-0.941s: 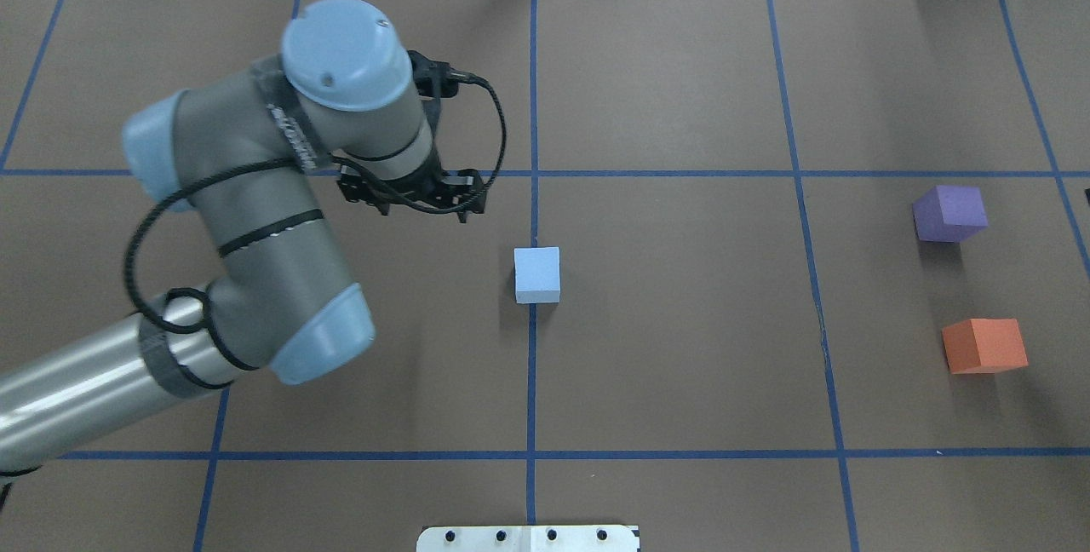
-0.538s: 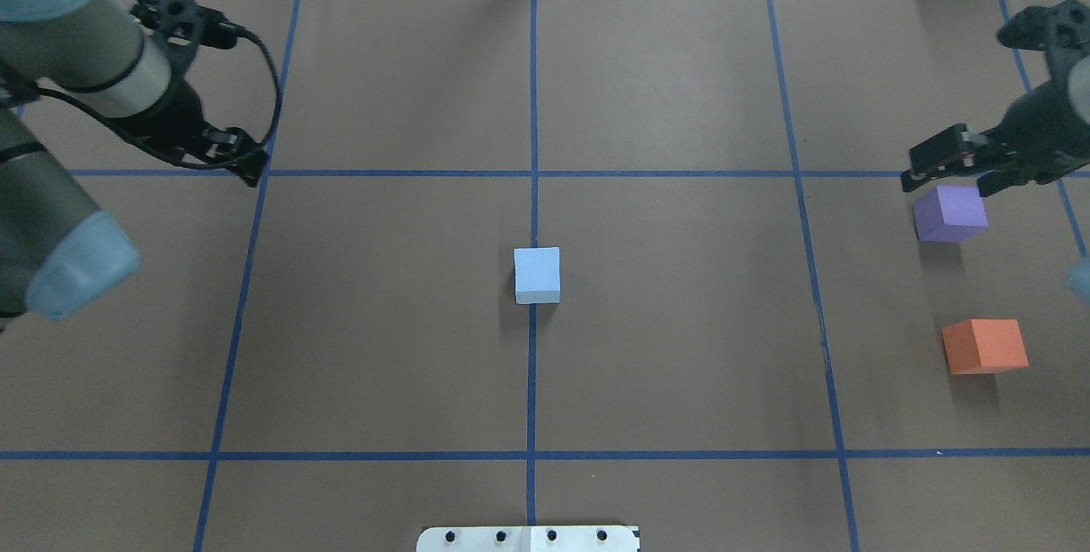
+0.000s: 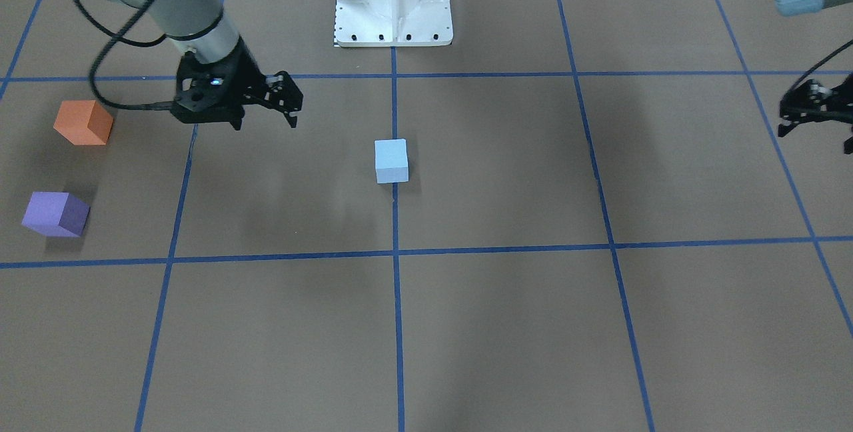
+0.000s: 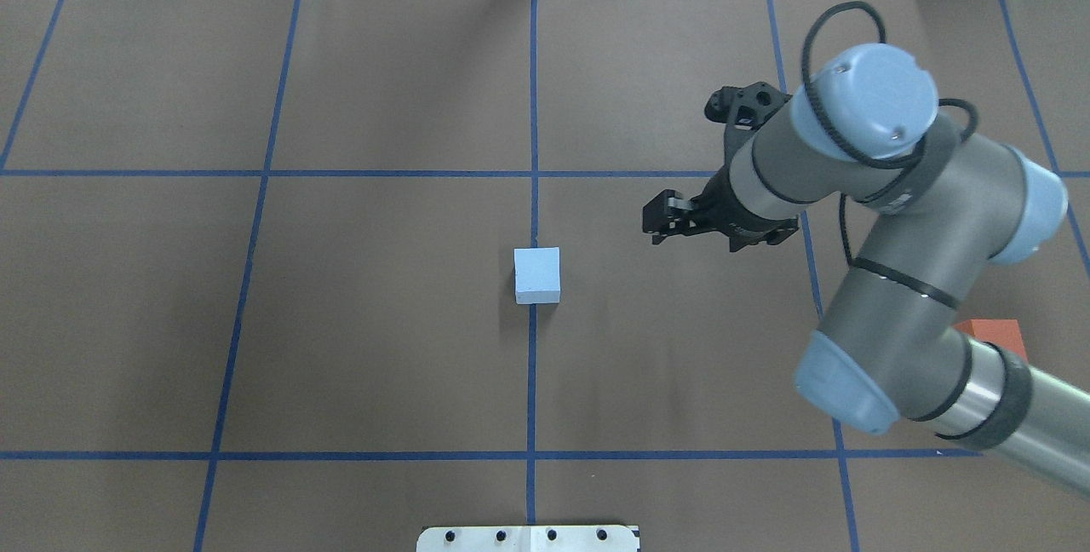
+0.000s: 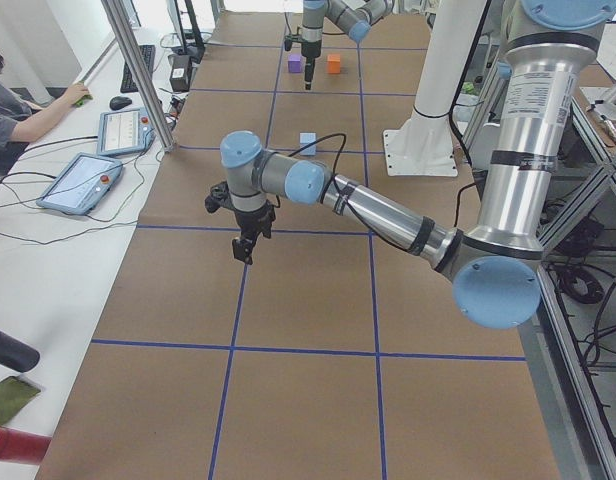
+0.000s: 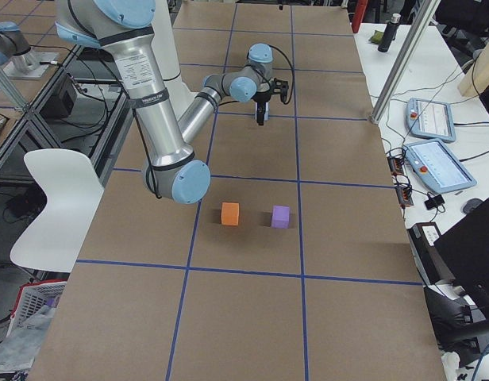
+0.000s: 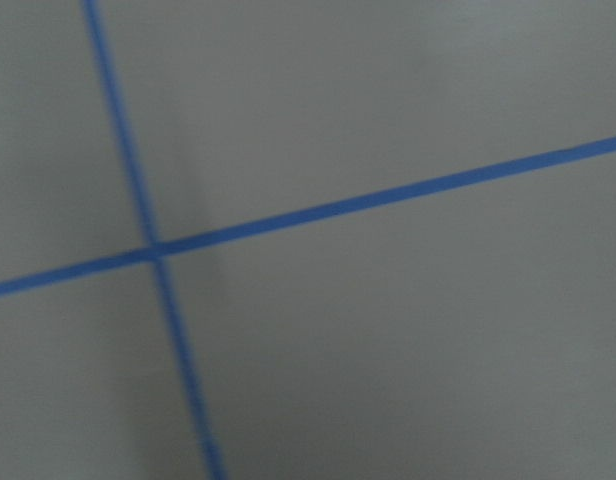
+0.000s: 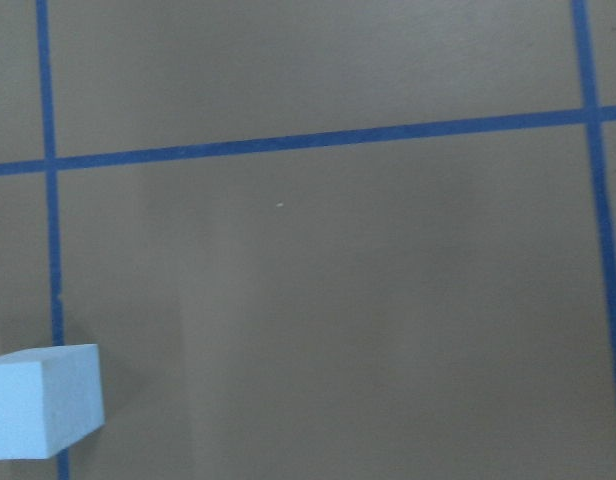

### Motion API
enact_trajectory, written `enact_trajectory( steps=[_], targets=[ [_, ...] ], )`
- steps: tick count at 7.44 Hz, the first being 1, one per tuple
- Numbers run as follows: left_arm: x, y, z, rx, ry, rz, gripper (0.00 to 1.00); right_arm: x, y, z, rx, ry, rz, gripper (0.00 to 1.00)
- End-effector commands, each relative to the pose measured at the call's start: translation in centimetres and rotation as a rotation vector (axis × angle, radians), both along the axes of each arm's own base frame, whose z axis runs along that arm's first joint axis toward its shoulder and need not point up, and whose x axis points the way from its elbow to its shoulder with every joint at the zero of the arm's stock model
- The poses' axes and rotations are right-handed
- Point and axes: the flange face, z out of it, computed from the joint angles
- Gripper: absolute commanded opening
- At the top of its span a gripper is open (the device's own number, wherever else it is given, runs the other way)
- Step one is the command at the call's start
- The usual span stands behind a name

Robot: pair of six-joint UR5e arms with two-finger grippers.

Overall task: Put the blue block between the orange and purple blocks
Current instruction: 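Lower the right gripper onto the light blue cube and grasp it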

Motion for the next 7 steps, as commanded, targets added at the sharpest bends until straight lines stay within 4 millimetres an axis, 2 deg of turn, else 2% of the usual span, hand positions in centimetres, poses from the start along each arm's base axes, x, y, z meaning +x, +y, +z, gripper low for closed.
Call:
enact_trajectory(
  steps=[1, 3, 4, 6, 7],
  targets=[
    [-8.3, 2.6, 7.8, 0.005, 0.06, 0.024, 1.0, -8.2, 0.3, -4.1, 0.021, 0.013, -0.017, 1.0],
    [-8.4, 3.2, 7.9, 0.0, 0.062, 0.02, 1.0, -14.4, 0.4, -5.5, 0.034, 0.064, 0.003, 1.0],
    [-8.4, 3.2, 7.9, -0.001, 0.062, 0.018, 1.0, -16.1, 0.2, -5.8, 0.028, 0.08, 0.0, 1.0],
    [-8.4, 3.4, 7.6, 0.002, 0.062, 0.015, 1.0, -18.0, 0.5, -5.0, 0.042, 0.116, -0.005, 1.0],
    [-8.4, 3.8, 7.7, -0.001, 0.062, 0.014, 1.0, -19.7, 1.2, -4.1, 0.071, 0.154, 0.0, 1.0]
  ],
)
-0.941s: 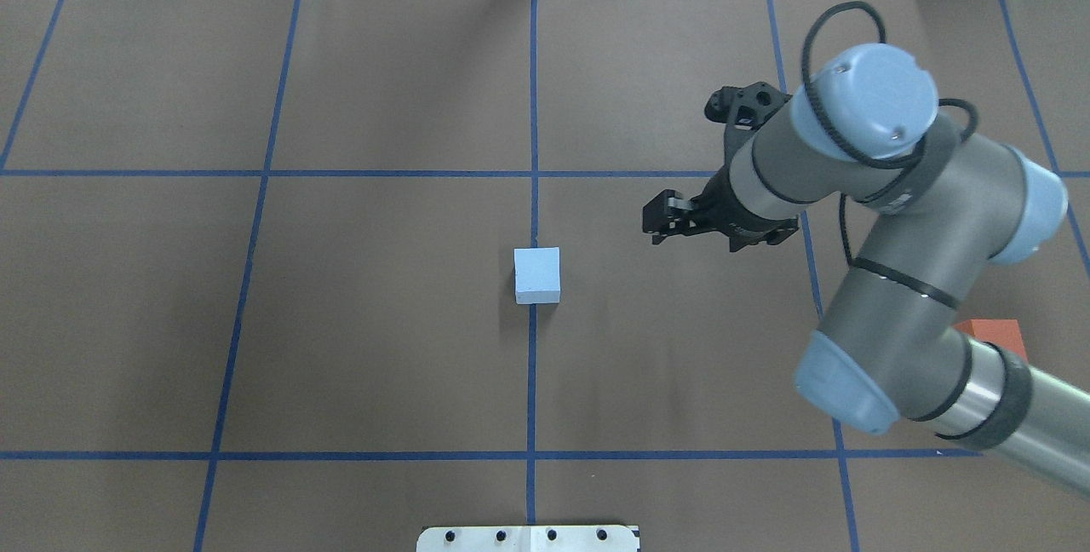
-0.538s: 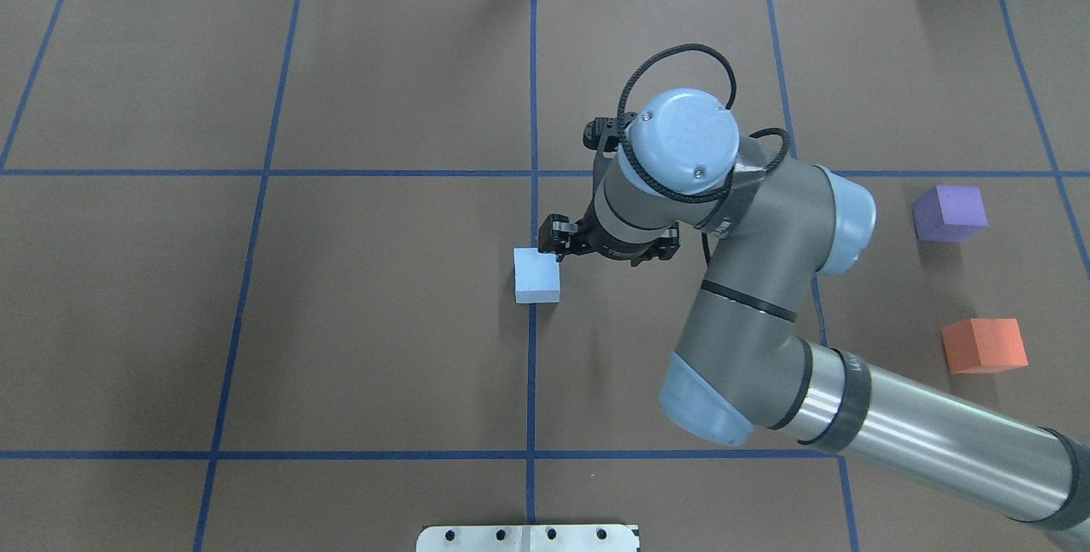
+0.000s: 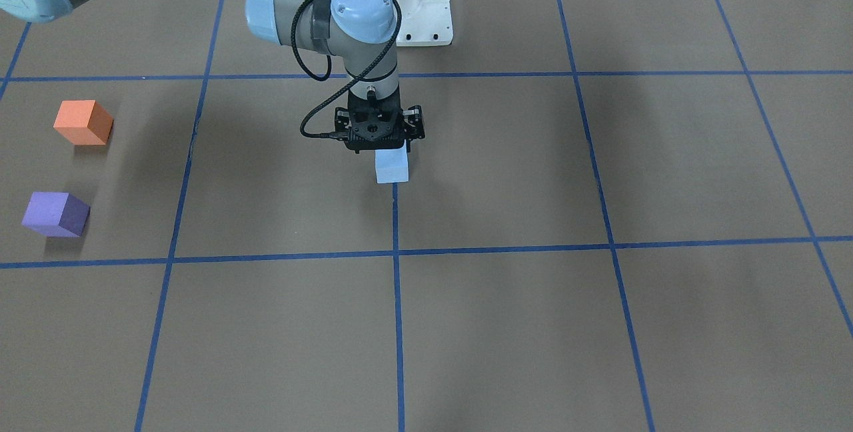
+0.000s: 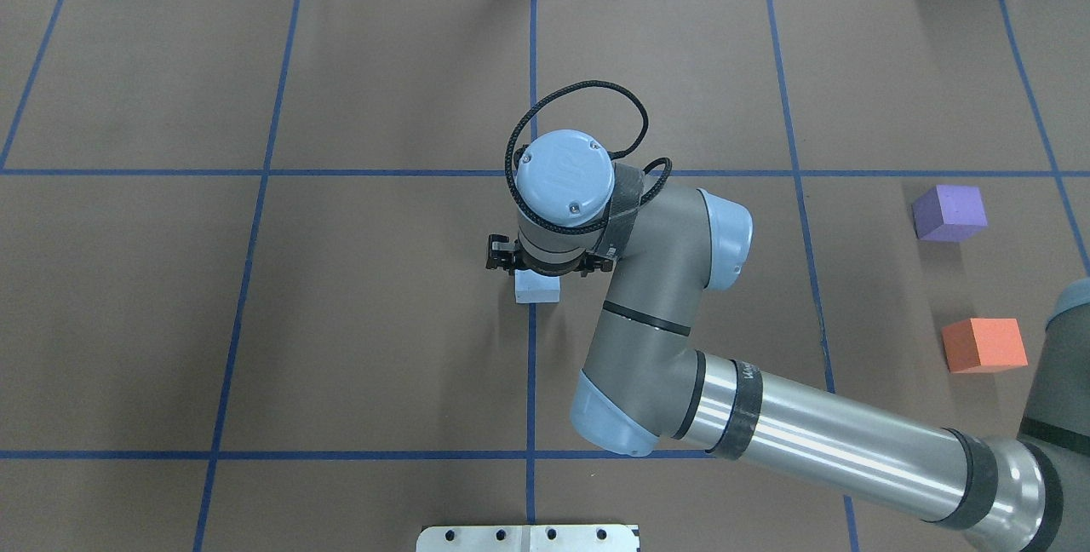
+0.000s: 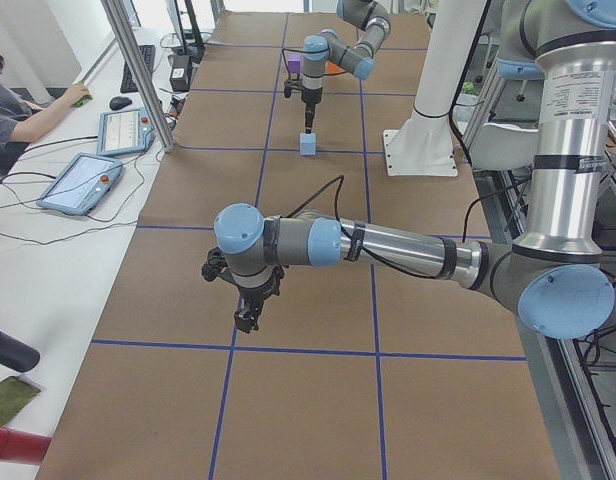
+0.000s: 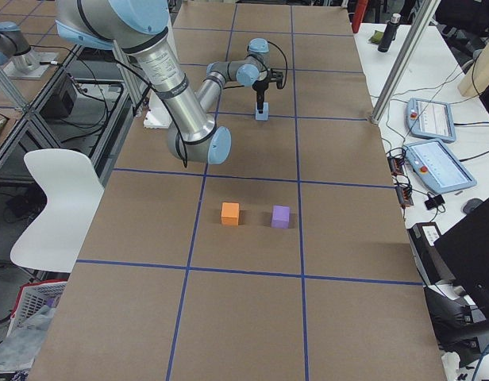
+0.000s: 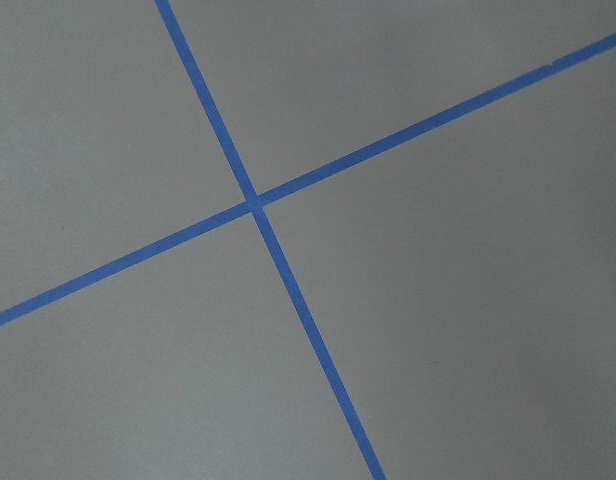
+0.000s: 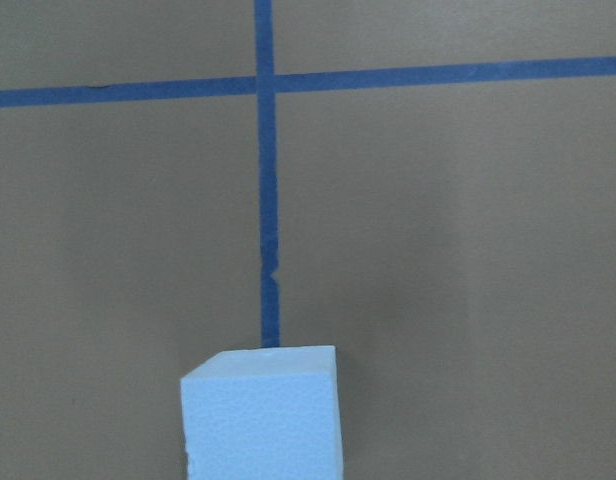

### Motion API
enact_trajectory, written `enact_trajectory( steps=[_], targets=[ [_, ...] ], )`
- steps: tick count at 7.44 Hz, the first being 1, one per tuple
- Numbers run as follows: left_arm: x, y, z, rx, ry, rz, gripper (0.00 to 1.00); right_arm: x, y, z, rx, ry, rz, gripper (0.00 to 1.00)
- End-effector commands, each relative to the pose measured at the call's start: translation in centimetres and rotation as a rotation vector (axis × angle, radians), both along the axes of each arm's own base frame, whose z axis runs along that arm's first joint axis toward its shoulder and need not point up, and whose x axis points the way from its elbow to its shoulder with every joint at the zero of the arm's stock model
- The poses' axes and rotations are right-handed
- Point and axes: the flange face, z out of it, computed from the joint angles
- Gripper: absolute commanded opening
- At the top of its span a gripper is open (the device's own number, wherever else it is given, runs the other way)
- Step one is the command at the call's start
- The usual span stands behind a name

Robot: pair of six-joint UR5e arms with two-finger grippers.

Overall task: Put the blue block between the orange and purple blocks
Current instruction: 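Lower the right gripper onto the light blue cube and grasp it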

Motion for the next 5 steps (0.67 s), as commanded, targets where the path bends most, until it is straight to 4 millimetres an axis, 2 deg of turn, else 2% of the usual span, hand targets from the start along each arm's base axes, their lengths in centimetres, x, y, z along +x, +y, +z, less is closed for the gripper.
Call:
enact_trajectory(
  steps=[1, 2, 3, 4, 5],
  targets=[
    [-0.02, 1.13, 0.61, -0.016, 0.0, -0.003, 1.0, -2.99, 1.01, 1.89, 0.033, 0.061, 0.0, 1.0],
    [-0.03, 1.21, 0.7, -0.031, -0.002, -0.017, 1.0, -3.22, 1.27, 1.81, 0.045, 0.041, -0.004, 1.0],
    [-0.03, 1.41, 0.92, -0.037, -0.002, -0.018, 1.0, -3.29, 1.38, 1.68, 0.038, 0.036, 0.001, 0.88],
    [-0.02, 1.47, 0.91, -0.037, 0.0, -0.018, 1.0, -3.23, 1.42, 1.6, 0.032, 0.032, -0.008, 0.12],
    [-0.02, 1.47, 0.83, -0.036, 0.0, -0.018, 1.0, -3.19, 1.44, 1.6, 0.032, 0.029, -0.007, 0.0]
  ],
)
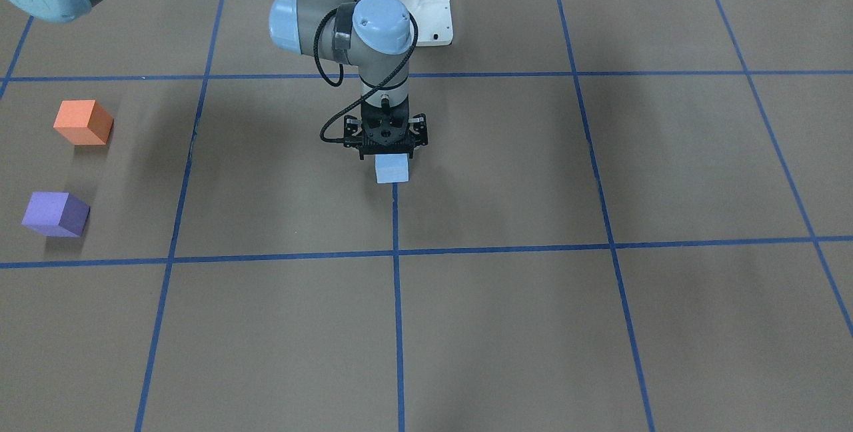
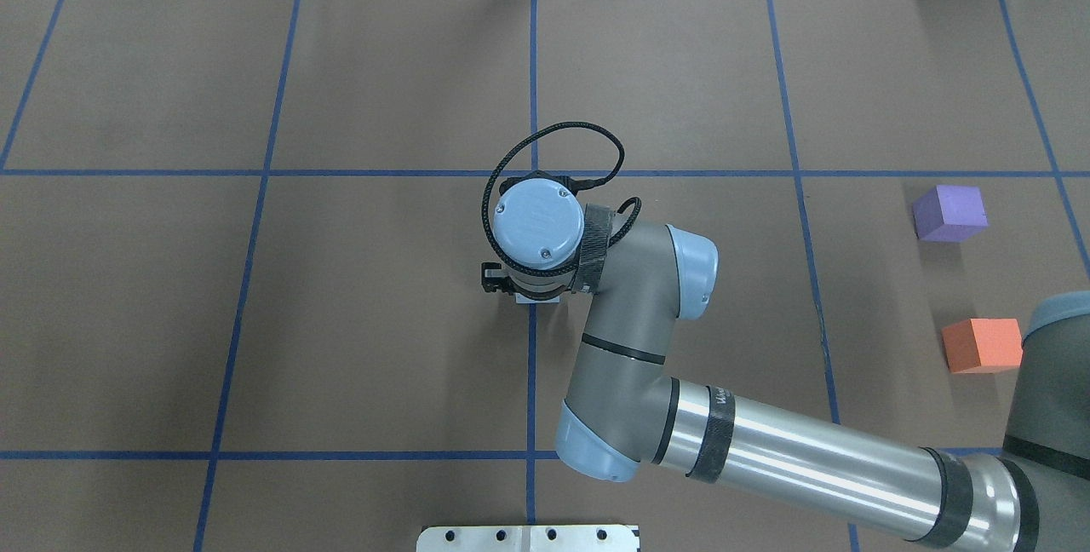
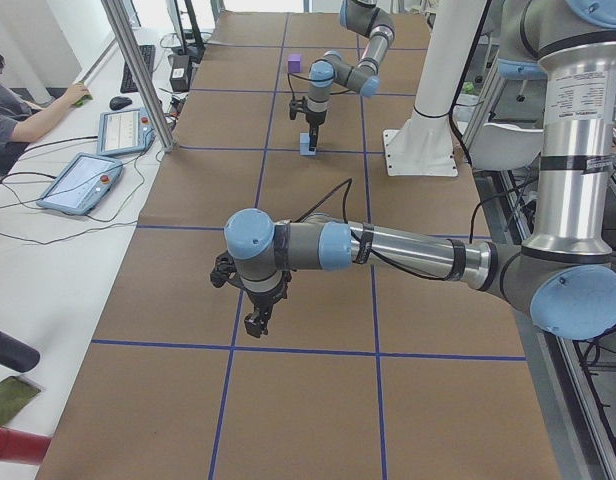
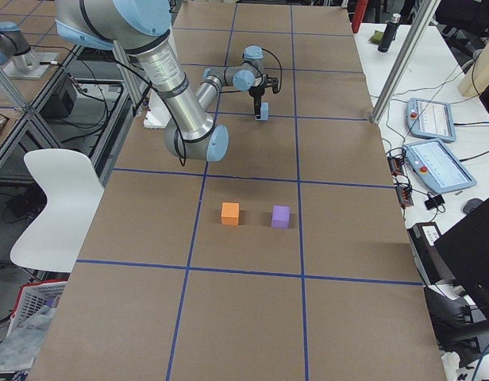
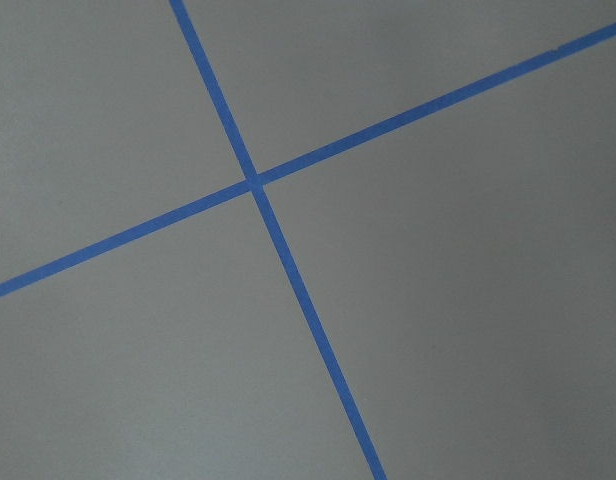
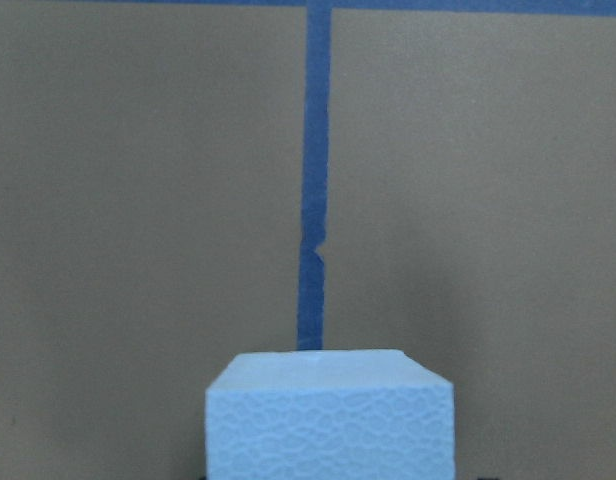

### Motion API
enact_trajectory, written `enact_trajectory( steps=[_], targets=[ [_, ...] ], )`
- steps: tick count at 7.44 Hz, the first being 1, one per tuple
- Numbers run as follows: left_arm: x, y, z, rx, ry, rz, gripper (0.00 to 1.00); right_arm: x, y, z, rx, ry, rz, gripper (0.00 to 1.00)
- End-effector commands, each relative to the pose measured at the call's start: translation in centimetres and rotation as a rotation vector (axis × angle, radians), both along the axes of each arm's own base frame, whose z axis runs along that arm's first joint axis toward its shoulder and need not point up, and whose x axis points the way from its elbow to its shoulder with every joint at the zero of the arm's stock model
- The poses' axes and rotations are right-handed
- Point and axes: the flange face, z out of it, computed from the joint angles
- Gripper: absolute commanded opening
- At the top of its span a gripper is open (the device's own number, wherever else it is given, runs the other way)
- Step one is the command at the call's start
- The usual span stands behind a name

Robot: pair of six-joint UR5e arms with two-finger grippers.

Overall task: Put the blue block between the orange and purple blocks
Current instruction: 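Lower the right gripper onto the light blue cube and grasp it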

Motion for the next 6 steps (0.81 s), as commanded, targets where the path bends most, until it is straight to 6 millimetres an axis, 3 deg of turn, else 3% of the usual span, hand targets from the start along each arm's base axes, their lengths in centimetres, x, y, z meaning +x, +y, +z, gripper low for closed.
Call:
enact_trajectory(
  steps=[1, 2, 3, 5, 6],
  targets=[
    [0.0, 0.1, 0.1, -0.006, -0.001, -0.003, 1.0, 0.4, -0.1, -0.2, 0.001, -0.015, 0.001, 0.0],
    [0.0, 0.2, 0.3, -0.054, -0.001, -0.048, 1.0, 1.3, -1.0, -0.2, 0.003, -0.015, 0.013, 0.0],
    [0.0, 1.9, 1.9, -0.088, -0.002, -0.067, 1.0, 3.6, -2.2, 0.9, 0.004, -0.016, 0.034, 0.0],
    [0.0, 3.4, 3.0, -0.061, 0.001, -0.124, 1.0, 13.8, -5.4, 4.0, -0.046, -0.067, 0.06, 0.0],
    [0.0, 3.5, 2.7, -0.056, 0.008, -0.158, 1.0, 19.0, -6.1, 5.7, -0.015, -0.074, 0.048, 0.0]
  ],
)
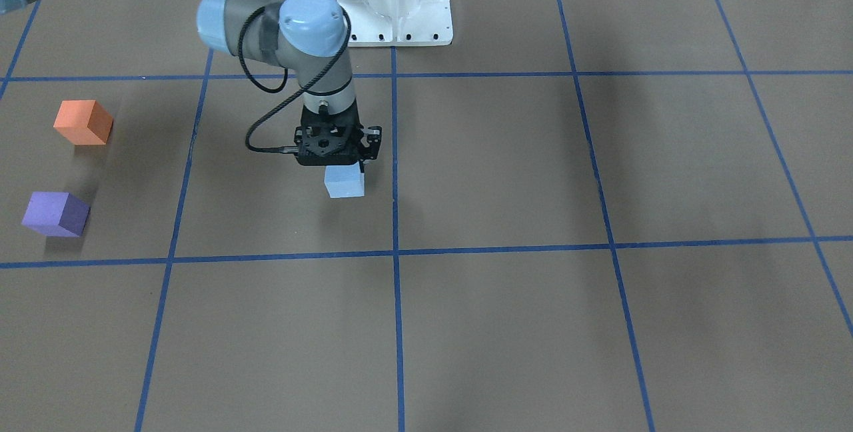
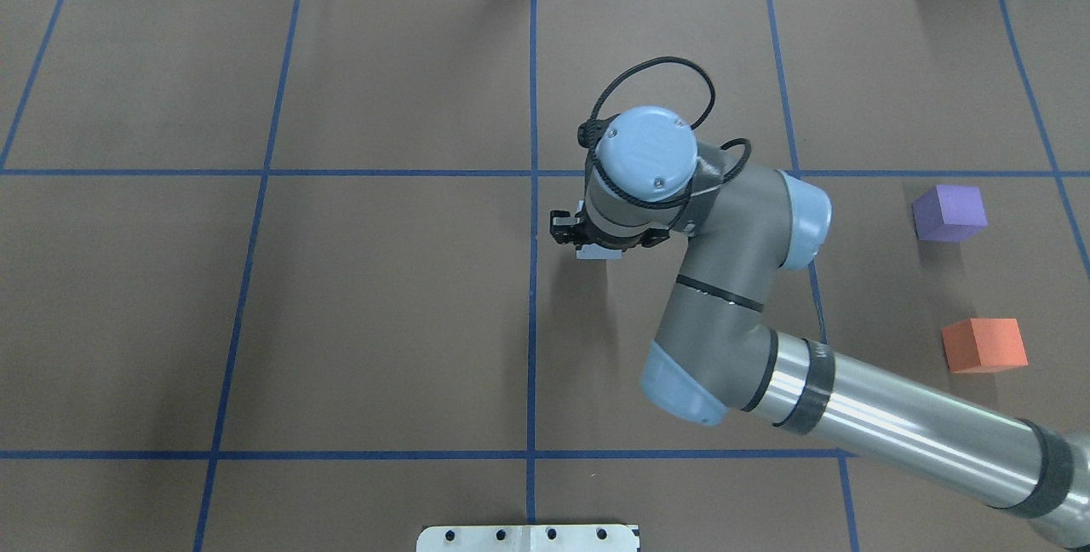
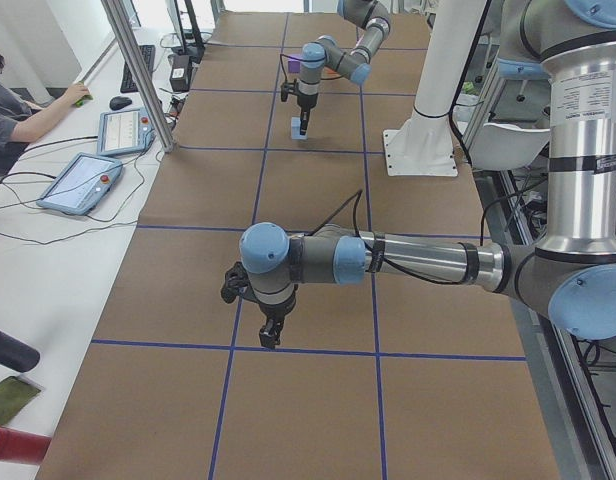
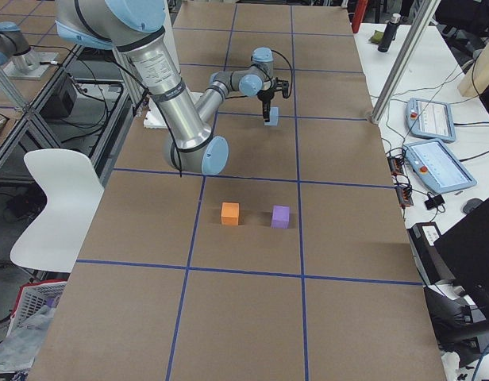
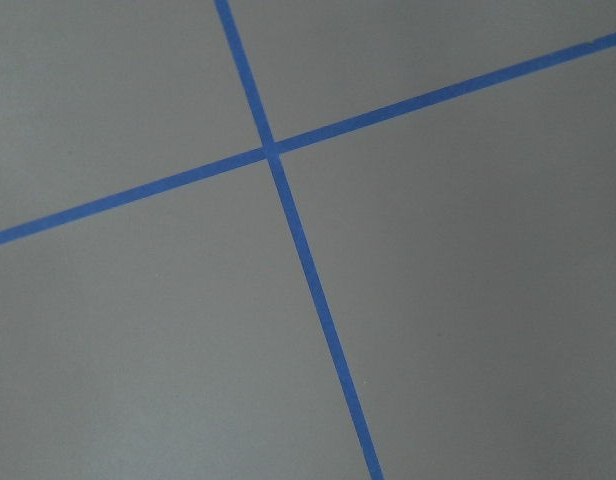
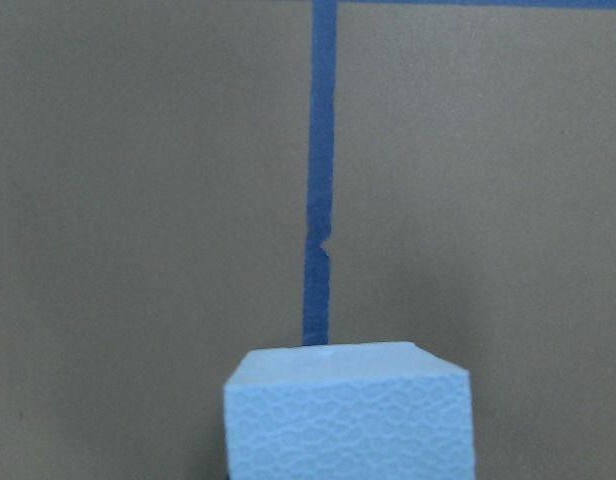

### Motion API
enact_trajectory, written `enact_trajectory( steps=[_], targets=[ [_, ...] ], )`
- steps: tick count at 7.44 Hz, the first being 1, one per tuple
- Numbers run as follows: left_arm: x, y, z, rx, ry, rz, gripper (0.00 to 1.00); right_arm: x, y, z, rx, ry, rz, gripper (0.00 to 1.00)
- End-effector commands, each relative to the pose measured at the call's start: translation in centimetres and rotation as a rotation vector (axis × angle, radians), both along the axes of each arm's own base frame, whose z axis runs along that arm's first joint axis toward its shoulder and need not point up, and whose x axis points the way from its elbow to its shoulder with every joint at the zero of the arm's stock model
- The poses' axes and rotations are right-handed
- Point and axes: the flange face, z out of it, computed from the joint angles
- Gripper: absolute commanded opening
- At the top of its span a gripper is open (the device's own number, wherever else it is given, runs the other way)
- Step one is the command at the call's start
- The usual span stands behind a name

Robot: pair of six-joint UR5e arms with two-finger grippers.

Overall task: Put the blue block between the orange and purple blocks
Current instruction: 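Carry the light blue cube into the gap between purple and orange cubes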

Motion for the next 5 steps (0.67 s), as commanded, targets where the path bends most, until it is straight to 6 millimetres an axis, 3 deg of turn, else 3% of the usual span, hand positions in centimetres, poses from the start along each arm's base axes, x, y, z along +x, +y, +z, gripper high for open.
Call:
enact_trajectory(
  steps=[1, 4, 5],
  targets=[
    [0.0, 0.5, -0.1, 0.008, 0.01, -0.051, 1.0, 12.1, -2.1, 5.4, 0.019, -0.008, -0.038, 0.0],
    [0.0, 1.1, -0.6, 0.016, 0.01, -0.05, 1.0, 26.2, -2.2, 16.1, 0.01, 0.059, -0.077, 0.0],
    [0.0, 1.0, -0.9, 0.022, 0.01, -0.051, 1.0, 29.3, -1.5, 19.8, 0.0, 0.073, -0.069, 0.0]
  ],
)
